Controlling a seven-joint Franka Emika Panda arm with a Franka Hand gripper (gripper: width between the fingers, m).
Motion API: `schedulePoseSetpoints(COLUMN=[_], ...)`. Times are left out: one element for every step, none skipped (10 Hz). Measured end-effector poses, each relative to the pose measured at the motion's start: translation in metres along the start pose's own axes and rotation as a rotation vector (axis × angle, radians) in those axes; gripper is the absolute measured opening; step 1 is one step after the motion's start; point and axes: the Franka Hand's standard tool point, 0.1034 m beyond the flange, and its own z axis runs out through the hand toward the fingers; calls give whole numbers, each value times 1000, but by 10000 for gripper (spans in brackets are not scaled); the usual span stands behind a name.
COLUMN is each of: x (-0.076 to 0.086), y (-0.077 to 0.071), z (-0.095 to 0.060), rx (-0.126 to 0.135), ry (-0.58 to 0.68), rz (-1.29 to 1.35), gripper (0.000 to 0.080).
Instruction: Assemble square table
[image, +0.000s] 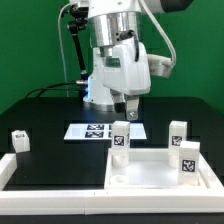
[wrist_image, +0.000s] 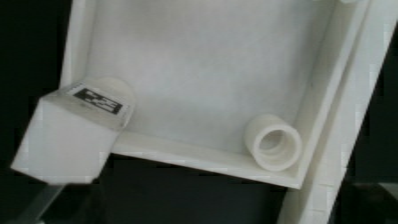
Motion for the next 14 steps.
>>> schedulePoseSetpoints(x=[0,1,1,1,3,15,24,38,52,69,83,95,97,97], y=[1,1,1,1,2,16,35,57,76,94,106,113,116,115], z=[1,1,1,2,2,4,5,5,6,6,6,7,9,8], rx=[-2,-3,-3,-4,-1,2,-3,3,0,-7,-14,-20,-27,-33], ry=[0,1,1,0,3,18,18,25,19,12,10,10,9,9], rz=[-104,-156,-246,-317,-408,-528,-632,-718,-859,-965,-1058,-1137,-1179,-1260], gripper=[648,648,648,648,648,648,648,648,648,648,648,648,648,648])
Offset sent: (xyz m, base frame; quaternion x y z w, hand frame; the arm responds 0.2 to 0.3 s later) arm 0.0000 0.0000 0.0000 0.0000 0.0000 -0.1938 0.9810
